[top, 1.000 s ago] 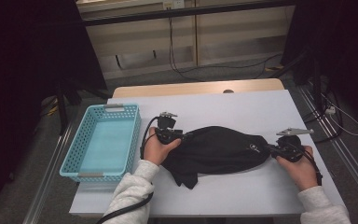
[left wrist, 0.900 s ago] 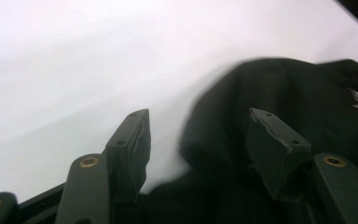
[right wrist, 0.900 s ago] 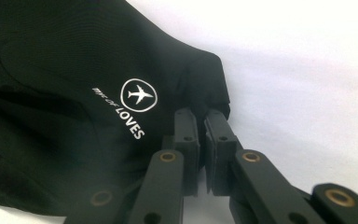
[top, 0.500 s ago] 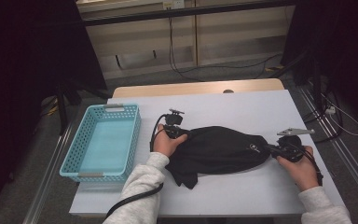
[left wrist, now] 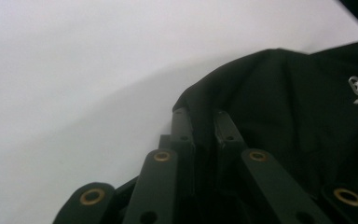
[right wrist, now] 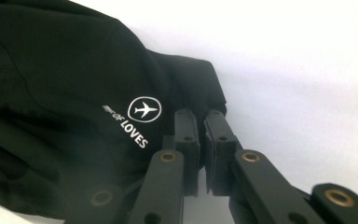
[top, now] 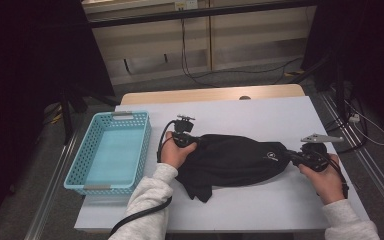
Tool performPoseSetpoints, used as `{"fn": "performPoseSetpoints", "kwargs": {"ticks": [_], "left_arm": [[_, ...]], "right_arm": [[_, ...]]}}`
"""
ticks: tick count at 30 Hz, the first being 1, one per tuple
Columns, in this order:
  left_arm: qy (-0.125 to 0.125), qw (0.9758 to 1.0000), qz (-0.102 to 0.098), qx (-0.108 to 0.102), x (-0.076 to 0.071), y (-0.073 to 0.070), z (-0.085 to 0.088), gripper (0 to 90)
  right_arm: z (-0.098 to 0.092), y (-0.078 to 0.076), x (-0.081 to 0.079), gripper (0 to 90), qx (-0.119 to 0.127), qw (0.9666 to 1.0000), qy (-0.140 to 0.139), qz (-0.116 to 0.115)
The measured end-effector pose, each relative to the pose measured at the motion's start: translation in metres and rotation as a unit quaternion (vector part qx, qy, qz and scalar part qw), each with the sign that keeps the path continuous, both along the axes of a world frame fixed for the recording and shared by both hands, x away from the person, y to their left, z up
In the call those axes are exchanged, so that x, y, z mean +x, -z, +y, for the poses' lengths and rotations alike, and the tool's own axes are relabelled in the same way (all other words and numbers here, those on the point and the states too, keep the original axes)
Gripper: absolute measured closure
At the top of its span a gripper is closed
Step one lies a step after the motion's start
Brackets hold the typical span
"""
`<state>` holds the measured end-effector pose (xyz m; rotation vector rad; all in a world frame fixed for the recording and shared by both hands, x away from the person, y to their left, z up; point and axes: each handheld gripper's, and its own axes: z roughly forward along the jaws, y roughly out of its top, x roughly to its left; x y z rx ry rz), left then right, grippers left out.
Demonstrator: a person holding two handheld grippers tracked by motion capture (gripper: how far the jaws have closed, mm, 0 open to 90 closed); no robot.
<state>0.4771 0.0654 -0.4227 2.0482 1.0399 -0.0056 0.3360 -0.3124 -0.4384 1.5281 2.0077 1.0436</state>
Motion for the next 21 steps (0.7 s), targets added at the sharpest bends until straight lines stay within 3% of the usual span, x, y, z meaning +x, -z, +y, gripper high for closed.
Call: {"fn": "performPoseSetpoints", "kwargs": {"ticks": [7, 10, 14, 21], "left_arm": [[-0.013, 0.9981, -0.057, -0.017, 0.002, -0.031, 0.017, 81.9], [-0.021, 0.9970, -0.071, -0.023, 0.003, -0.040, 0.023, 81.9], [-0.026, 0.9963, -0.079, -0.021, 0.003, -0.046, 0.030, 82.0], [-0.029, 0.9963, -0.078, -0.022, 0.001, -0.046, 0.035, 81.9]], "right_arm": [[0.006, -0.018, 0.004, 85.7, 0.010, 0.9990, -0.010, -0.043], [0.009, -0.026, 0.007, 85.7, 0.010, 0.9981, -0.015, -0.059], [0.011, -0.034, 0.013, 85.8, 0.008, 0.9973, -0.021, -0.070], [0.016, -0.033, 0.018, 85.7, 0.003, 0.9970, -0.027, -0.072]]}}
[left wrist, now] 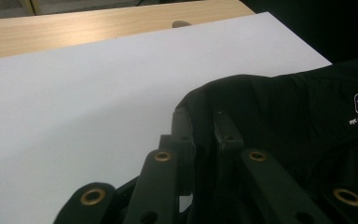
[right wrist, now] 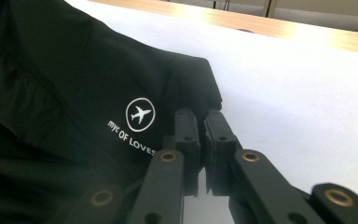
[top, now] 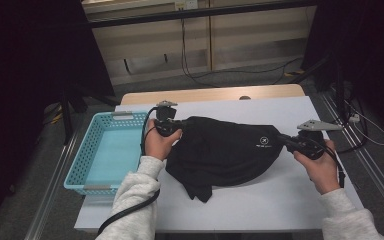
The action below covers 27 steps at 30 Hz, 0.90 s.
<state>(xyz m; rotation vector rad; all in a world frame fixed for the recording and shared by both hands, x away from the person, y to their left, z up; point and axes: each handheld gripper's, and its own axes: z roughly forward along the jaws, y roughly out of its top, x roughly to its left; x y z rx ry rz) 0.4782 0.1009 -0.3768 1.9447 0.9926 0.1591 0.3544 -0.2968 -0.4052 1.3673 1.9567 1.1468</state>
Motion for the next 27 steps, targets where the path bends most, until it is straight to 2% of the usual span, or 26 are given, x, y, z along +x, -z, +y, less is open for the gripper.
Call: {"fn": "performPoseSetpoints", "kwargs": {"ticks": [11, 15, 16, 18, 19, 20, 21, 23, 25, 26, 27], "left_arm": [[-0.002, 1.0000, -0.001, 0.002, -0.001, -0.003, 0.003, 81.9], [-0.006, 1.0000, -0.001, 0.002, 0.006, -0.005, 0.005, 81.9], [-0.008, 1.0000, -0.003, 0.002, 0.009, -0.006, 0.005, 81.9], [-0.008, 1.0000, -0.001, 0.005, 0.017, -0.008, 0.005, 82.0], [-0.010, 0.9999, -0.003, 0.003, 0.022, -0.010, 0.004, 81.9], [-0.013, 0.9999, -0.006, 0.004, 0.028, -0.013, 0.003, 81.9], [-0.019, 0.9998, -0.011, 0.002, 0.035, -0.016, 0.002, 82.0], [-0.031, 0.9990, -0.033, -0.003, 0.051, -0.027, 0.000, 82.1], [-0.049, 0.9975, -0.049, -0.012, 0.068, -0.034, -0.003, 81.1], [-0.061, 0.9969, -0.048, -0.011, 0.075, -0.035, -0.004, 76.2], [-0.085, 0.9956, -0.038, -0.012, 0.081, -0.033, -0.005, 59.7]], "right_arm": [[0.004, 0.002, 0.004, 85.8, -0.002, 1.0000, -0.007, -0.001], [0.003, 0.000, 0.013, 85.8, -0.006, 0.9999, -0.011, 0.002], [0.003, -0.003, 0.020, 85.9, -0.005, 0.9999, -0.010, 0.004], [0.004, -0.005, 0.025, 85.9, -0.009, 0.9999, -0.012, 0.004], [0.007, -0.011, 0.039, 86.1, -0.023, 0.9995, -0.018, 0.006], [0.007, -0.011, 0.039, 86.1, -0.023, 0.9995, -0.018, 0.006], [0.008, -0.015, 0.049, 86.3, -0.035, 0.9992, -0.016, 0.008], [0.011, -0.026, 0.076, 86.4, -0.068, 0.9977, -0.003, -0.006], [0.015, -0.041, 0.107, 85.6, -0.072, 0.9970, 0.019, -0.024], [0.016, -0.048, 0.121, 81.8, -0.064, 0.9965, 0.031, -0.045], [0.020, -0.052, 0.133, 70.9, -0.058, 0.9961, 0.039, -0.054]]}}
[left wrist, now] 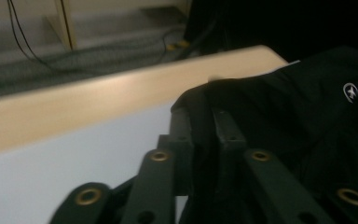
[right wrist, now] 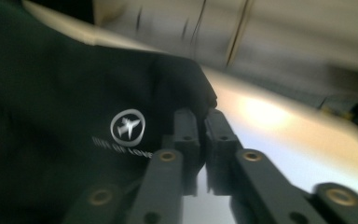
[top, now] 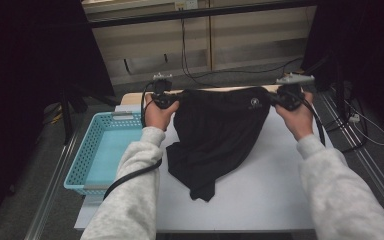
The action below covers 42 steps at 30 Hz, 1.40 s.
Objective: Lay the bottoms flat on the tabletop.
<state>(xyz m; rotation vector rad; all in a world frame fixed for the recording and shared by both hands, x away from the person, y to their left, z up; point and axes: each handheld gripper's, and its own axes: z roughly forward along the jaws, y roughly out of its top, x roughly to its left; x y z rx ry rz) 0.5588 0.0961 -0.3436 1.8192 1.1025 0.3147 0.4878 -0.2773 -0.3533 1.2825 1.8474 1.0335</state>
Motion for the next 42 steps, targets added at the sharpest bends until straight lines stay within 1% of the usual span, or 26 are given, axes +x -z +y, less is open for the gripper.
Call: {"fn": "performPoseSetpoints", "kwargs": {"ticks": [1, 2, 3, 4, 5, 6, 7, 8, 9, 13, 14, 15, 17, 20, 22, 23, 26, 27, 29, 30, 32, 35, 36, 37, 39, 42], "left_arm": [[-0.015, 0.9999, -0.002, -0.008, 0.002, 0.003, 0.001, 43.9], [-0.014, 0.9998, -0.010, -0.001, 0.002, 0.007, 0.001, 42.1], [-0.010, 0.9997, 0.001, 0.021, 0.001, 0.013, 0.001, 38.4], [-0.006, 0.9995, 0.011, 0.028, -0.001, 0.020, 0.001, 29.6], [0.004, 0.9994, 0.023, 0.026, -0.004, 0.026, 0.001, 24.5], [0.010, 0.9987, 0.024, 0.045, -0.014, 0.037, 0.002, 20.9], [0.010, 0.9987, 0.024, 0.045, -0.014, 0.037, 0.002, 19.7], [0.016, 0.9984, 0.022, 0.050, -0.019, 0.041, 0.003, 19.7], [0.019, 0.9984, 0.027, 0.045, -0.024, 0.045, 0.004, 18.4], [0.034, 0.9976, 0.029, 0.053, -0.048, 0.053, 0.007, 15.1], [0.036, 0.9976, 0.030, 0.052, -0.054, 0.055, 0.008, 14.3], [0.038, 0.9975, 0.028, 0.052, -0.059, 0.056, 0.009, 14.3], [0.040, 0.9973, 0.025, 0.057, -0.071, 0.059, 0.010, 14.0], [0.046, 0.9974, 0.017, 0.052, -0.086, 0.061, 0.010, 13.2], [0.047, 0.9972, 0.016, 0.055, -0.094, 0.063, 0.010, 12.2], [0.055, 0.9961, 0.017, 0.067, -0.098, 0.064, 0.010, 11.7], [0.058, 0.9966, 0.008, 0.058, -0.105, 0.068, 0.008, 11.6], [0.060, 0.9967, 0.009, 0.053, -0.106, 0.070, 0.008, 11.6], [0.058, 0.9974, 0.011, 0.042, -0.108, 0.075, 0.007, 11.6], [0.056, 0.9973, 0.012, 0.046, -0.108, 0.077, 0.007, 11.6], [0.065, 0.9962, 0.018, 0.055, -0.108, 0.079, 0.006, 11.6], [0.067, 0.9959, 0.012, 0.059, -0.110, 0.079, 0.007, 11.5], [0.064, 0.9964, 0.014, 0.053, -0.111, 0.079, 0.006, 11.5], [0.069, 0.9958, 0.013, 0.059, -0.113, 0.078, 0.006, 11.4], [0.071, 0.9961, 0.010, 0.051, -0.115, 0.078, 0.004, 11.4], [0.080, 0.9954, 0.008, 0.052, -0.119, 0.077, 0.000, 11.4]], "right_arm": [[0.004, -0.002, 0.009, 58.1, 0.004, 0.9999, 0.013, -0.004], [0.008, -0.002, 0.014, 50.6, 0.004, 0.9997, 0.023, -0.011], [0.012, 0.001, 0.015, 50.1, 0.000, 0.9998, 0.017, -0.005], [0.017, 0.006, 0.014, 46.8, 0.002, 0.9999, 0.005, 0.011], [0.022, 0.011, 0.010, 42.5, 0.006, 0.9998, -0.006, 0.018], [0.031, 0.025, -0.004, 41.7, -0.003, 0.9985, -0.037, 0.040], [0.031, 0.025, -0.004, 41.7, -0.003, 0.9985, -0.037, 0.040], [0.035, 0.032, -0.013, 39.7, 0.001, 0.9981, -0.043, 0.043], [0.038, 0.039, -0.022, 38.0, 0.005, 0.9972, -0.057, 0.048], [0.050, 0.062, -0.060, 34.6, -0.005, 0.9922, -0.097, 0.078], [0.055, 0.071, -0.077, 33.5, -0.005, 0.9907, -0.106, 0.085], [0.055, 0.071, -0.077, 33.5, -0.005, 0.9907, -0.106, 0.085], [0.060, 0.078, -0.092, 33.1, 0.004, 0.9891, -0.118, 0.089], [0.069, 0.086, -0.110, 33.2, 0.004, 0.9872, -0.130, 0.093], [0.077, 0.087, -0.120, 34.2, -0.004, 0.9854, -0.143, 0.092], [0.080, 0.086, -0.123, 34.5, -0.005, 0.9845, -0.151, 0.089], [0.091, 0.085, -0.128, 42.0, 0.002, 0.9820, -0.169, 0.086], [0.091, 0.085, -0.128, 42.0, 0.002, 0.9820, -0.169, 0.086], [0.093, 0.090, -0.127, 45.6, -0.012, 0.9811, -0.169, 0.093], [0.094, 0.095, -0.125, 51.8, -0.008, 0.9804, -0.171, 0.098], [0.094, 0.099, -0.122, 52.8, -0.011, 0.9812, -0.163, 0.103], [0.094, 0.102, -0.118, 56.3, -0.011, 0.9827, -0.151, 0.107], [0.094, 0.103, -0.115, 59.4, -0.013, 0.9832, -0.146, 0.108], [0.094, 0.104, -0.114, 63.2, -0.019, 0.9827, -0.146, 0.112], [0.095, 0.110, -0.111, 72.8, -0.046, 0.9813, -0.147, 0.116], [0.091, 0.111, -0.107, 90.0, -0.033, 0.9793, -0.162, 0.117]]}}
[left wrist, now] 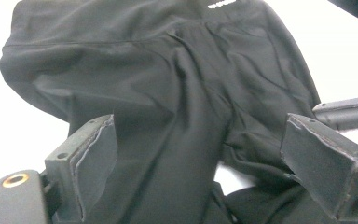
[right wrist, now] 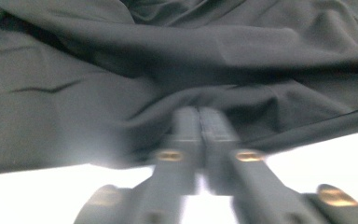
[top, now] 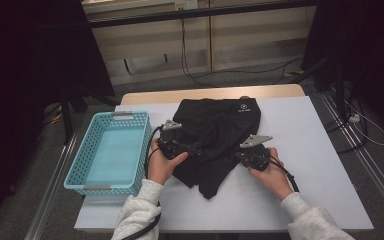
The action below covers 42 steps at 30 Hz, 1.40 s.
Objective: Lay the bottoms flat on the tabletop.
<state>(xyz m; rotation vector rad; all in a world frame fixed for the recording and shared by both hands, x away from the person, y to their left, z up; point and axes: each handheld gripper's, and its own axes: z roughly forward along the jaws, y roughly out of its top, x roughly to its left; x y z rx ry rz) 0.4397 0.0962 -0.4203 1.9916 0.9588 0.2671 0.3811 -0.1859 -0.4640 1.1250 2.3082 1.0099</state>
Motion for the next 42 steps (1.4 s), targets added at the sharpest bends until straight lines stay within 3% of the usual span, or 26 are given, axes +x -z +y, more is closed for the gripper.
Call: {"fn": "performPoseSetpoints", "kwargs": {"ticks": [6, 10, 13, 17, 19, 23, 26, 29, 33, 37, 38, 39, 41, 42], "left_arm": [[0.016, 0.9998, 0.000, -0.007, -0.008, -0.001, -0.007, 11.5], [0.032, 0.9995, 0.002, -0.003, -0.011, 0.001, -0.012, 11.5], [0.037, 0.9993, 0.007, -0.006, -0.011, 0.002, -0.015, 11.5], [0.045, 0.9989, 0.014, -0.004, -0.012, 0.005, -0.017, 11.7], [0.047, 0.9988, 0.015, -0.005, -0.012, 0.005, -0.017, 12.1], [0.061, 0.9979, 0.019, -0.011, -0.015, 0.004, -0.018, 13.7], [0.070, 0.9973, 0.022, -0.011, -0.017, 0.005, -0.022, 14.9], [0.084, 0.9962, 0.024, -0.006, -0.019, 0.007, -0.026, 18.5], [0.093, 0.9953, 0.024, 0.008, -0.021, 0.012, -0.031, 32.8], [0.097, 0.9940, 0.040, 0.029, -0.019, 0.021, -0.033, 56.5], [0.093, 0.9942, 0.046, 0.030, -0.017, 0.022, -0.032, 70.0], [0.084, 0.9951, 0.045, 0.029, -0.016, 0.023, -0.031, 70.0], [0.081, 0.9945, 0.062, 0.020, -0.012, 0.024, -0.029, 82.7], [0.076, 0.9951, 0.060, 0.017, -0.010, 0.025, -0.028, 84.2]], "right_arm": [[-0.017, -0.007, 0.002, 90.0, 0.009, 0.9998, 0.015, 0.010], [-0.038, -0.015, 0.002, 90.0, 0.021, 0.9989, 0.043, -0.002], [-0.046, -0.018, 0.001, 90.0, 0.017, 0.9987, 0.047, -0.006], [-0.049, -0.020, 0.000, 90.0, 0.018, 0.9984, 0.052, -0.013], [-0.050, -0.021, 0.000, 90.0, 0.003, 0.9977, 0.062, -0.027], [-0.053, -0.021, 0.004, 90.0, 0.009, 0.9967, 0.073, -0.035], [-0.054, -0.018, 0.008, 90.0, 0.018, 0.9962, 0.079, -0.030], [-0.055, -0.015, 0.010, 90.0, 0.009, 0.9961, 0.083, -0.028], [-0.056, -0.014, 0.014, 90.0, 0.010, 0.9948, 0.097, -0.029], [-0.059, -0.014, 0.016, 90.0, 0.005, 0.9941, 0.103, -0.034], [-0.063, -0.016, 0.017, 90.0, -0.005, 0.9924, 0.114, -0.047], [-0.063, -0.016, 0.017, 90.0, -0.005, 0.9924, 0.114, -0.047], [-0.069, -0.017, 0.020, 90.0, 0.001, 0.9913, 0.121, -0.052], [-0.071, -0.017, 0.021, 90.0, 0.005, 0.9907, 0.126, -0.051]]}}
